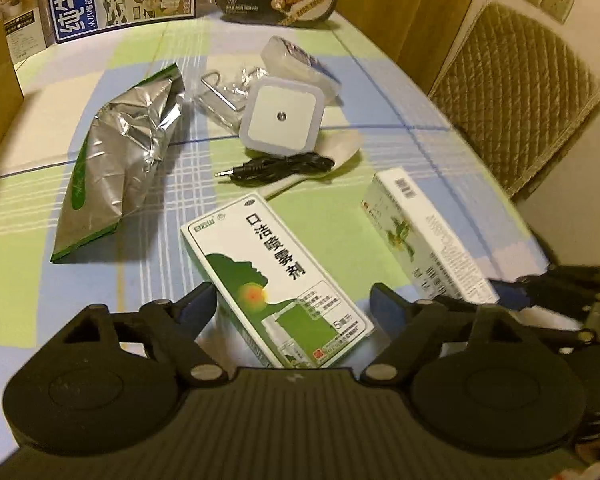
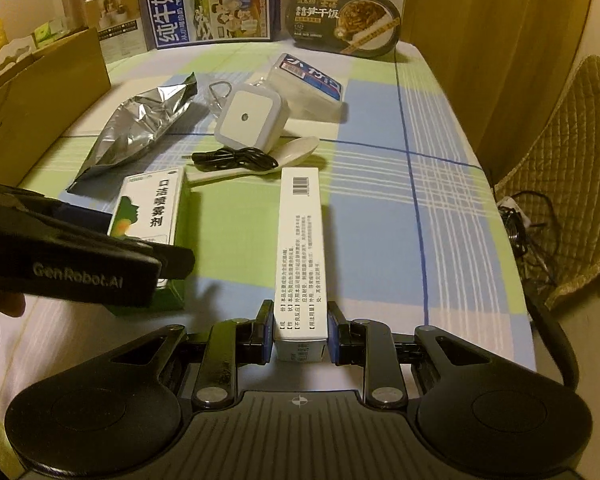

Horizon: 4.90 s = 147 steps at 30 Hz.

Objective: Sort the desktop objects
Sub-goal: 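Grasp the long white barcode box with the right tool, then grasp the green-and-white spray box with the left tool, then carry both held boxes over the cardboard box with both tools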

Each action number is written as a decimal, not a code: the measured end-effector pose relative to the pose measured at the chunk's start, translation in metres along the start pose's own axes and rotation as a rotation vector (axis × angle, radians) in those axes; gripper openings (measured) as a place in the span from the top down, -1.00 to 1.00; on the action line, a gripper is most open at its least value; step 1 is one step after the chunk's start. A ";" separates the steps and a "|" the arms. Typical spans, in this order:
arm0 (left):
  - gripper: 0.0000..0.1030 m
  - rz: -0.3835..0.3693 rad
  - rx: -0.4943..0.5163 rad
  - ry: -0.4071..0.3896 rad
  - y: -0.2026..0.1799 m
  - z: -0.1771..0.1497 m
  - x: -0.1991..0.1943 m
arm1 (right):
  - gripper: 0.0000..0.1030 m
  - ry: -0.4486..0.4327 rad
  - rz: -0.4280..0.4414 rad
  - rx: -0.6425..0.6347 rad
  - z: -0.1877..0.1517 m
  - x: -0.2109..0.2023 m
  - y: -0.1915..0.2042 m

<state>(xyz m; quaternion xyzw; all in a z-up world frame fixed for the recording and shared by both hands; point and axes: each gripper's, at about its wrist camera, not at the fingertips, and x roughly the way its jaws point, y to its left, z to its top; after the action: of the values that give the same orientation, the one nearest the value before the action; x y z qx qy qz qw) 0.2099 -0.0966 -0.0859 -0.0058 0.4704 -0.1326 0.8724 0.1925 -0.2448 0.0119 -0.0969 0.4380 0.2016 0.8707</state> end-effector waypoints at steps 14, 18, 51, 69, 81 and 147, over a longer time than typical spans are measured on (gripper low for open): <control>0.01 0.019 0.179 -0.001 0.021 -0.025 -0.032 | 0.44 -0.035 0.052 0.017 -0.004 -0.002 0.013; -0.04 0.016 0.196 -0.012 0.021 -0.022 -0.028 | 0.31 -0.059 0.031 -0.015 0.001 0.003 0.016; 0.00 0.001 0.267 0.009 0.024 -0.039 -0.026 | 0.55 -0.044 0.013 -0.053 0.015 0.025 0.022; 0.02 0.003 0.153 0.006 0.038 -0.064 -0.061 | 0.55 -0.086 0.067 0.094 -0.013 -0.040 0.045; 0.02 0.037 0.108 -0.099 0.057 -0.063 -0.130 | 0.55 -0.141 0.088 0.040 -0.002 -0.084 0.093; 0.02 0.336 -0.080 -0.305 0.333 -0.019 -0.254 | 0.55 -0.266 0.346 -0.227 0.166 -0.033 0.363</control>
<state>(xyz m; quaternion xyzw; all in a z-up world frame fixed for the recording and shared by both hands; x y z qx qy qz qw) 0.1367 0.2871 0.0671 0.0184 0.3324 0.0358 0.9423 0.1365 0.1304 0.1407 -0.0904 0.3041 0.4067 0.8567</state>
